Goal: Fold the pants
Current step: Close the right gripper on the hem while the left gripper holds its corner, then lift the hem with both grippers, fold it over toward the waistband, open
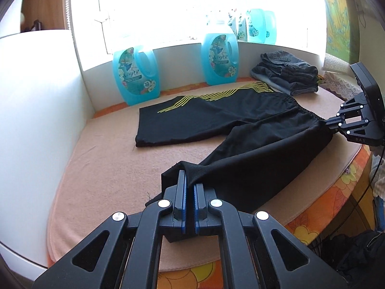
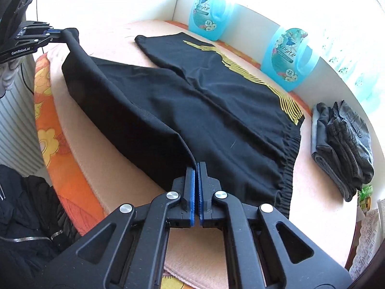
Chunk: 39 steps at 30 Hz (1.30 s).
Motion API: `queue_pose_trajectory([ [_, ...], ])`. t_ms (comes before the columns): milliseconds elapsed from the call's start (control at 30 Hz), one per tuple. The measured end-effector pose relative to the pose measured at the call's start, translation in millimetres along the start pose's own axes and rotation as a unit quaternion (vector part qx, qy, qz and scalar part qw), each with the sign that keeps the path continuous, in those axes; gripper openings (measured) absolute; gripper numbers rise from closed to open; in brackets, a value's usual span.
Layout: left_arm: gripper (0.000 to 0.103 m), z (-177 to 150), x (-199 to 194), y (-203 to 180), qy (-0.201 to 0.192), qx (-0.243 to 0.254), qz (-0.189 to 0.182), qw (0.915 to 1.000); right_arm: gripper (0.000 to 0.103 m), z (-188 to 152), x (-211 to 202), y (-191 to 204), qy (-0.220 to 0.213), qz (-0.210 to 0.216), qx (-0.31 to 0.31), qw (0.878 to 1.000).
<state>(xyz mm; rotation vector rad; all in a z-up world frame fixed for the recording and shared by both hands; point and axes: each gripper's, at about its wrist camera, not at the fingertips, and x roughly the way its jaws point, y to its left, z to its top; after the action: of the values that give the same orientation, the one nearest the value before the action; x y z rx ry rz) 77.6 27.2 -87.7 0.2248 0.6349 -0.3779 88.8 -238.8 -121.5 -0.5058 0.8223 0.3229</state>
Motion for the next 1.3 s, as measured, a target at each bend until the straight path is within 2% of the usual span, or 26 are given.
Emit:
queue_pose_trajectory([
  [300,0.003,45.2,41.7,44.4,-0.032,-0.045,0.0,0.9985,0.002,62.1,16.2,-36.0,-0.036,-0.089,-0.001,0.995],
  [500,0.003,80.4,78.6,68.0,-0.055,-0.071,0.014,0.9958,0.001,109.9,39.7,-70.0,-0.056,-0.122,-0.001,0.991],
  [667,0.003,101.9,114.0,87.2,-0.065,-0.099,0.029,0.9925,0.001,139.4,75.0,-98.0,-0.05,-0.13,0.011,0.99],
  [900,0.003,124.2,168.7,119.0,-0.034,-0.127,0.029,0.9909,0.001,163.7,137.5,-129.5,-0.016,-0.112,0.029,0.993],
  [1133,0.003,133.1,233.4,125.1,0.026,-0.104,0.035,0.9936,0.001,169.2,206.6,-146.7,0.031,-0.097,0.039,0.994],
  [1300,0.003,134.4,274.5,130.9,0.067,-0.093,0.03,0.9929,0.001,166.3,236.8,-153.6,0.05,-0.088,0.047,0.994],
])
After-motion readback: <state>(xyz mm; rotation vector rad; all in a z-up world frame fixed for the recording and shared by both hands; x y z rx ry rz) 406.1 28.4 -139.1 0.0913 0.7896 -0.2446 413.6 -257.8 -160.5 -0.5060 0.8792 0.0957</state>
